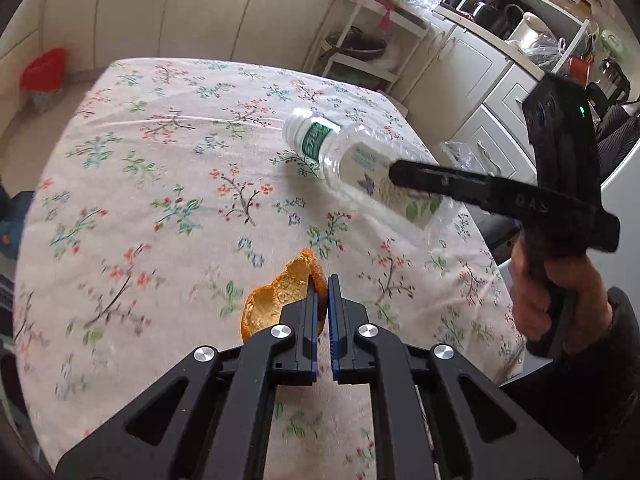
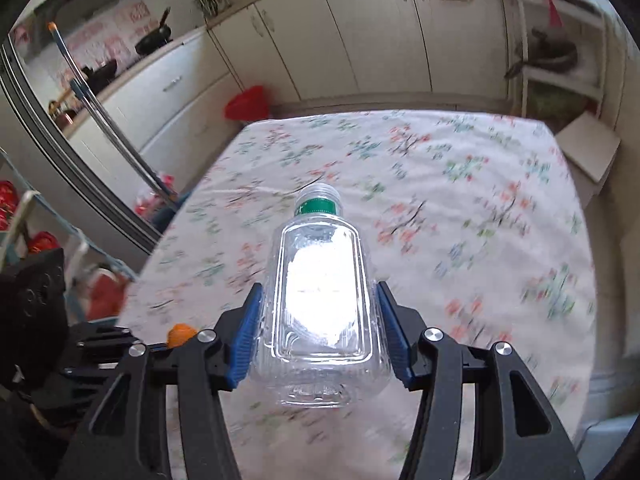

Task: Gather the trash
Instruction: 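Carry the peel and clear water bottle over the yellow bucket with both grippers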

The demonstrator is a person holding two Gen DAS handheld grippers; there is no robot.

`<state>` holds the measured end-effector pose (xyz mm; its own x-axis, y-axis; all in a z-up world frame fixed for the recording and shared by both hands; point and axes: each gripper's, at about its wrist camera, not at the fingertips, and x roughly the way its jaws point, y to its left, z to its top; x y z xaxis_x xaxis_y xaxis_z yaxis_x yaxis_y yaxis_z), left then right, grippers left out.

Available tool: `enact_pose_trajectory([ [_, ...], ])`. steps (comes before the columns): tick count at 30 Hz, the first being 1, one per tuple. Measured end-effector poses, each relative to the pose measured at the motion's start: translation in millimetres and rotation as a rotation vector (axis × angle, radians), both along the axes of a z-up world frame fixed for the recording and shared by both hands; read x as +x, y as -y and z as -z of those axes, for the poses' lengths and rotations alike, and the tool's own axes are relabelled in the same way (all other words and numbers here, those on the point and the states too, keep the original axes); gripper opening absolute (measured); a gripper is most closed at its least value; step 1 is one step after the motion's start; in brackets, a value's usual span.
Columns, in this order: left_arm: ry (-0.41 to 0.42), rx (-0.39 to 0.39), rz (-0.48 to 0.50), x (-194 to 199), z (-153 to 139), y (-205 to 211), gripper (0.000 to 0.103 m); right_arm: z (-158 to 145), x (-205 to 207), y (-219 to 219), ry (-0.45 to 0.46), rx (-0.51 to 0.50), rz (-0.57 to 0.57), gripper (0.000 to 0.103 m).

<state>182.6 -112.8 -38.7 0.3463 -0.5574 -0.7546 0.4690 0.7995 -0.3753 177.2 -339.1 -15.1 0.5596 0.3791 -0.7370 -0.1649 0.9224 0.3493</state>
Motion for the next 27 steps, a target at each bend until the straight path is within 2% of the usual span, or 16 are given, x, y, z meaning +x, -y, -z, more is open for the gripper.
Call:
enact_pose_trajectory([
  [9, 0.032, -0.02, -0.04, -56.9, -19.6, -27.8, 0.004, 9.7, -81.6, 1.1, -0.05, 0.338, 0.106, 0.055],
  [14, 0.051, -0.025, -0.037, -76.8, -29.9, -34.9, 0.004, 12.7, -106.4, 9.4, -0.048, 0.46, 0.151, 0.055],
  [27, 0.111, -0.025, -0.019, -145.6, -53.4, -34.1, 0.004, 2.5, -180.0, 11.5, 0.039, 0.6, 0.165, 0.055],
])
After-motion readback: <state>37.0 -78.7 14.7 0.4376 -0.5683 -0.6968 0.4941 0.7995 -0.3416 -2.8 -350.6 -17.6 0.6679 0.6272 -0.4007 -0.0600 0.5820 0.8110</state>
